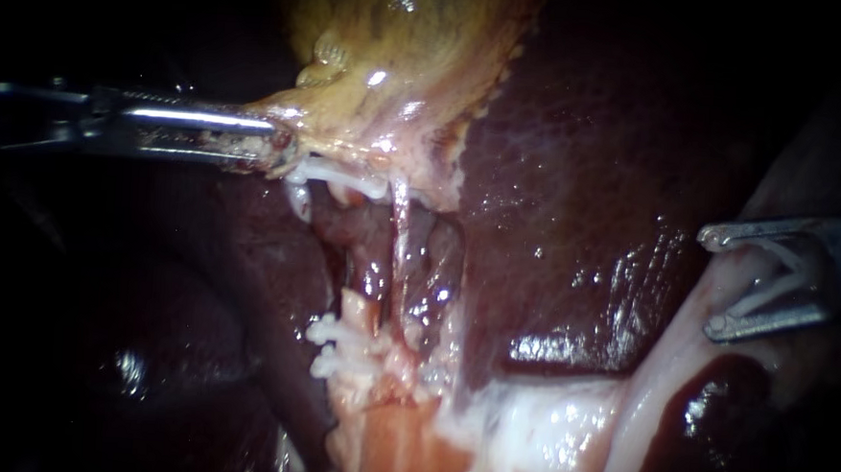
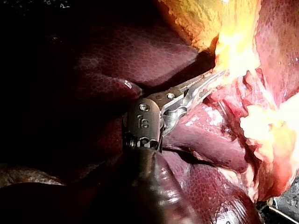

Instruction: Clipping first clip right tube

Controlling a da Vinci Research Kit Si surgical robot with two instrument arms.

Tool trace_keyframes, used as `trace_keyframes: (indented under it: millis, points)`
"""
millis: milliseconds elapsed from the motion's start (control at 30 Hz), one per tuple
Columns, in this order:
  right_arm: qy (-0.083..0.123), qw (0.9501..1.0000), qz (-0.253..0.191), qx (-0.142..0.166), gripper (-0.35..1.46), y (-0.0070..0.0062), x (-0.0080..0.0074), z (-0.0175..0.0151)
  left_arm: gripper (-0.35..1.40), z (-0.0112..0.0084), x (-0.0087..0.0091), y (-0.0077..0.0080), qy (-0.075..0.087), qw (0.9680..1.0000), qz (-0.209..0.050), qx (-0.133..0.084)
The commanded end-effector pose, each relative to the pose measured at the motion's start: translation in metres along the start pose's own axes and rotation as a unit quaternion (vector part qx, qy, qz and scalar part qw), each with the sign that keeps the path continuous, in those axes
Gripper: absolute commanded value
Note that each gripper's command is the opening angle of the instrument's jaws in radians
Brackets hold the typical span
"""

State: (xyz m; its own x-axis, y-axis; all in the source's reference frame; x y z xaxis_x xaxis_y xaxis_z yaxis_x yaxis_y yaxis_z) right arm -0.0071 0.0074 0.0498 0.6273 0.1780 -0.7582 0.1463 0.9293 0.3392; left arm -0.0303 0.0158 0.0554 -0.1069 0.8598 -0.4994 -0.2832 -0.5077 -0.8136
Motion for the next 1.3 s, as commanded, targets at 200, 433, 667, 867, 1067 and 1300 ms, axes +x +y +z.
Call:
trace_keyframes:
  millis: [200, 433, 667, 867, 1067, 1300]
  points:
    - [0.0, 1.0, 0.0, 0.0, 0.5, 0.0, 0.0, 0.0, -0.35, -0.003, 0.0021, 0.0004, 0.004, 1.0, -0.006, -0.006]
    - [0.0, 1.0, 0.0, 0.0, 0.5, 0.0, 0.0, -0.0001, -0.35, -0.0081, 0.0056, 0.0017, 0.03, 0.9993, -0.022, -0.002]
    - [0.009, 1.0, 0.003, -0.002, 0.5, -0.0001, 0.0007, 0.0003, -0.35, -0.009, 0.0059, 0.0022, 0.035, 0.9992, -0.022, 0.003]
    - [0.034, 0.9985, 0.039, 0.016, 0.49, -0.0004, 0.0038, 0.003, -0.35, -0.0088, 0.0056, 0.0022, 0.035, 0.9992, -0.021, 0.004]
    - [0.057, 0.9914, 0.093, 0.071, 0.46, -0.0002, 0.0079, 0.0075, -0.35, -0.0086, 0.0056, 0.0023, 0.035, 0.9991, -0.021, 0.004]
    - [0.107, 0.9811, 0.142, 0.077, 0.45, 0.0007, 0.0119, 0.013, -0.35, -0.0084, 0.0056, 0.0023, 0.036, 0.9991, -0.021, 0.005]
